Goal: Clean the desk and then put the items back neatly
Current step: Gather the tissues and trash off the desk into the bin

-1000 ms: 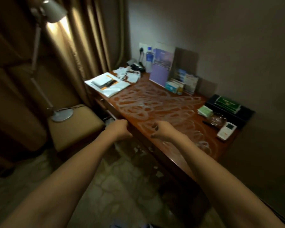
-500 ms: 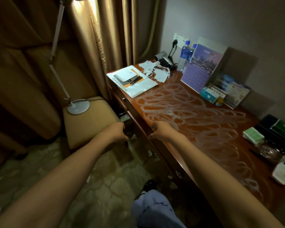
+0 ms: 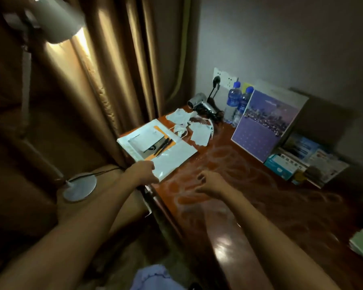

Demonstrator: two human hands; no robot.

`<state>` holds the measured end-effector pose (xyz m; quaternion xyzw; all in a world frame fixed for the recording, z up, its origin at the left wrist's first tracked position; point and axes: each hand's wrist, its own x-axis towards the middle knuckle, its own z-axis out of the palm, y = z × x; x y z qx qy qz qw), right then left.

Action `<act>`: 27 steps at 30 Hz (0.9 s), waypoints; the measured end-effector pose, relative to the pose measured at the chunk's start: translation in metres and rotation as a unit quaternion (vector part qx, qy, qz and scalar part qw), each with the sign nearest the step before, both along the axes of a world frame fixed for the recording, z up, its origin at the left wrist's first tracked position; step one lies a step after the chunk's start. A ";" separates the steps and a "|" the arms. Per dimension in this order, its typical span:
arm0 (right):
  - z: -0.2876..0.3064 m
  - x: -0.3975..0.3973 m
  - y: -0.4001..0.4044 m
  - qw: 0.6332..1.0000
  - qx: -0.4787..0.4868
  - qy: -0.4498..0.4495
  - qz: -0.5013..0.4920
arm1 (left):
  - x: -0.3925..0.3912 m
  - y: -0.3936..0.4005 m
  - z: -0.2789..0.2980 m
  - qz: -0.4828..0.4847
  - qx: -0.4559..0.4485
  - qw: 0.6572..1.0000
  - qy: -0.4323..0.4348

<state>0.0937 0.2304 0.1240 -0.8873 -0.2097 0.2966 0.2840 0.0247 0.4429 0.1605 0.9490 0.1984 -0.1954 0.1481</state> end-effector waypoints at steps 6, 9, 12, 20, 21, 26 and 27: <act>-0.014 0.055 -0.016 0.995 -0.023 0.015 -0.096 | 0.096 0.001 -0.034 -0.074 -0.012 0.997 0.037; -0.024 0.082 -0.020 0.987 -0.040 0.031 -0.154 | 0.150 0.001 -0.044 -0.097 -0.032 0.994 0.042; -0.031 0.120 -0.010 0.976 -0.063 0.027 -0.206 | 0.205 0.009 -0.051 -0.122 -0.035 0.992 0.021; -0.053 0.232 0.093 0.971 -0.059 0.063 -0.224 | 0.323 0.095 -0.085 -0.142 -0.055 0.988 0.011; -0.057 0.245 0.104 0.970 -0.057 0.062 -0.229 | 0.338 0.107 -0.092 -0.142 -0.052 0.988 0.010; -0.083 0.294 0.141 0.965 -0.095 0.028 -0.241 | 0.399 0.137 -0.112 -0.199 -0.035 0.978 0.049; -0.089 0.302 0.145 0.963 -0.093 0.026 -0.252 | 0.408 0.138 -0.115 -0.210 -0.038 0.975 0.056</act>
